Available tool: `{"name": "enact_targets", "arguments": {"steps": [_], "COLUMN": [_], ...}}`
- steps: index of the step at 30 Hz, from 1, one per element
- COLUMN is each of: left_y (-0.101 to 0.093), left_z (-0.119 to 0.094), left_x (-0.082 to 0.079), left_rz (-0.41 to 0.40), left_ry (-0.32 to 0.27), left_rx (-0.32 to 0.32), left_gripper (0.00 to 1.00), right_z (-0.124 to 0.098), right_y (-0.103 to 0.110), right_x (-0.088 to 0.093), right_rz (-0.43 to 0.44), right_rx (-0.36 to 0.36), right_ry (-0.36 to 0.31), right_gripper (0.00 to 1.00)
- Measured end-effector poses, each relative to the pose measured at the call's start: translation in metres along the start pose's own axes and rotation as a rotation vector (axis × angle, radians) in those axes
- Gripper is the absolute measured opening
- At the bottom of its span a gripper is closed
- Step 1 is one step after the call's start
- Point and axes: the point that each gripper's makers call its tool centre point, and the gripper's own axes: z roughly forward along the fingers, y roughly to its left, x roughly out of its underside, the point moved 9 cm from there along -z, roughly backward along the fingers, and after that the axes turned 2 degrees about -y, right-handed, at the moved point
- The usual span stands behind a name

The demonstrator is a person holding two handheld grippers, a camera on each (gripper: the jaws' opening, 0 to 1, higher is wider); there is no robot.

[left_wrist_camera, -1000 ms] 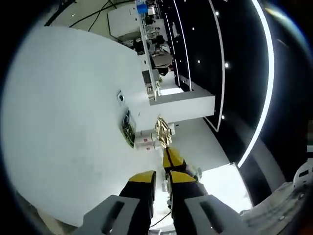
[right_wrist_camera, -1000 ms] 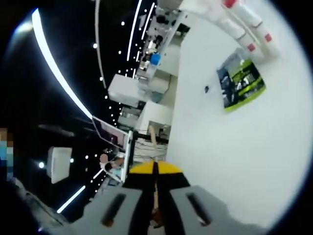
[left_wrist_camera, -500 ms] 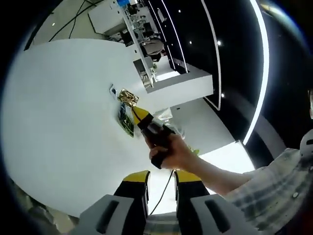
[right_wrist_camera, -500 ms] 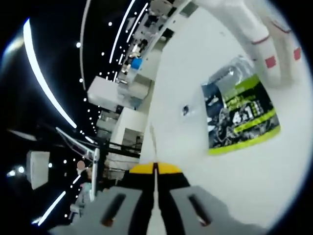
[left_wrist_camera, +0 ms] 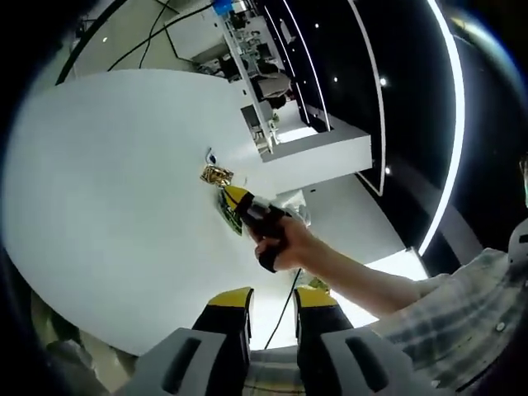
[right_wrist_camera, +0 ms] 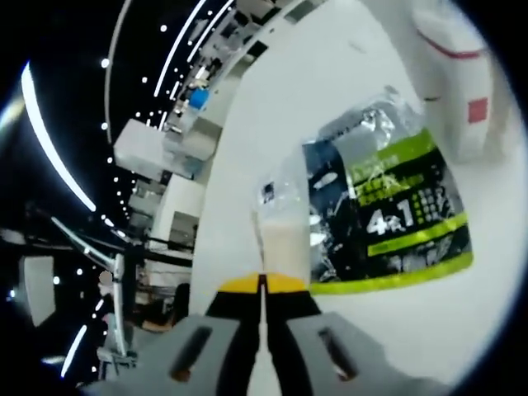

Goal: Arrange the skincare products in the storage area until every visible bottle or jar stands upright without overlapping.

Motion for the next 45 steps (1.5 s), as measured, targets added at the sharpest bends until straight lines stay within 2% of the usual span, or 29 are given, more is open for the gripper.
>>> {"name": "enact_targets", "arguments": {"steps": [9,14,23,29,36,45], "left_y": [0.001,0.001,0.002,0.002,0.004,0.002], "left_z": [-0.003,-0.004,-0.002,0.000,-0.003,-0.004], "left_x": [-0.007,-0.007,-0.007,-0.005,-0.005,0.003], "left_rz": [0.006,-0.002,-0.021,-0.022,-0.030,-0.024], "left_ry": [-0.027,-0.029,-0.030,-0.015,-0.040,-0.042], "left_rx": [-0.006,-0.005,0.008,0.014,0.011,0.014], "left_gripper": [0.19,0.19,0.19,0.19,0.19,0.19], "right_z": [0.001,0.002,-0.002,-0.003,-0.004,-0.002], "right_y": [0.002,0.002,0.004,-0.001,-0.002,0.001], "right_x": [0.006,0.005,0.000,-0.003,-0.007,-0.006], "right_rz": [0.000,0.010,0.031,0.020,0.007,-0.030], "right_rx": [0.070,0.084,0.074,0.077,0.077,0.066], "right_ry": [0.024,0.024,0.016,0.029,0.015,0.015], "right_gripper": [0.01,0.01,0.01,0.03,0.04,0.07]}}
